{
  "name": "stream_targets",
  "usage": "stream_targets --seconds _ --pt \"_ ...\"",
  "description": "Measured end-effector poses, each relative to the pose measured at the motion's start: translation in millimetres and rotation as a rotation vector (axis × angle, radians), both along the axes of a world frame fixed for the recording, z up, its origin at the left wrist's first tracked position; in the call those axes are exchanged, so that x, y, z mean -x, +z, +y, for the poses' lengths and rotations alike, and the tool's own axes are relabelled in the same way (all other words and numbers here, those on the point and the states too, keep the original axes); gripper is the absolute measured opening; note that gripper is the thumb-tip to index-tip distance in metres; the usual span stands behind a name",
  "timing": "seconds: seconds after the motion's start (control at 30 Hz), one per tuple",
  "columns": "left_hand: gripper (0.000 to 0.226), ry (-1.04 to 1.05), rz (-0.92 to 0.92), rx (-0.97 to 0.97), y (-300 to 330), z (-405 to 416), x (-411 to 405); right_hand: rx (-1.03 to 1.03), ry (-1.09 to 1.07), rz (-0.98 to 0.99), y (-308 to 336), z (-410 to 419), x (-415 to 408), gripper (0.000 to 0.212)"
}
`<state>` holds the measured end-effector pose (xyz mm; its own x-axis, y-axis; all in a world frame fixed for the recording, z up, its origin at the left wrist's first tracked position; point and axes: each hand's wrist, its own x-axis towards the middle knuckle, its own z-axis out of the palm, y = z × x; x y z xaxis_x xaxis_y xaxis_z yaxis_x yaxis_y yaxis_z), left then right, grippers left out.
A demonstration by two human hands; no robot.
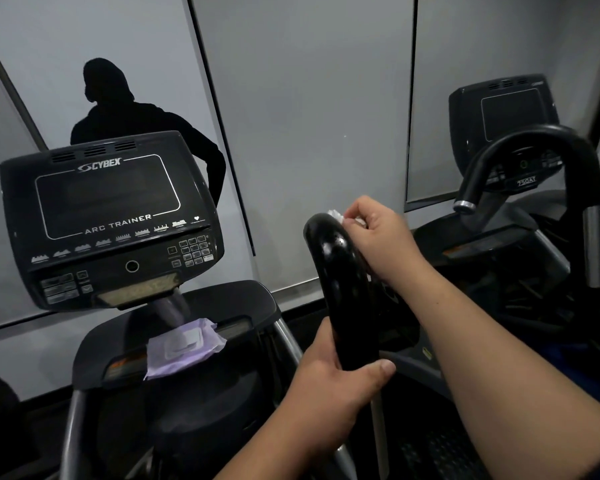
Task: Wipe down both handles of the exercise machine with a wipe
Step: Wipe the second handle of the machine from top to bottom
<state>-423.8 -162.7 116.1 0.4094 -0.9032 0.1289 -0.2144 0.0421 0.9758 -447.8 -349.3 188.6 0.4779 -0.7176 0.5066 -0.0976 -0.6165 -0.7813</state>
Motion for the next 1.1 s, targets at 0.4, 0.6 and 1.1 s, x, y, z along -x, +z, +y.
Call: stream_targets --seconds 0.4,0.6,1.1 --pt "0.048 -0.004 0.019 0.002 7 3 5 -0.07 0.062 -0.018 4 4 -2 0.013" --pt "0.047 0.027 -0.021 -0.008 4 3 2 -0.236 0.122 -0.16 -10 17 0 0.013" --pt "0.05 0.037 -0.067 0.012 12 8 8 -0.191 0.109 -0.219 -26 30 4 0.016"
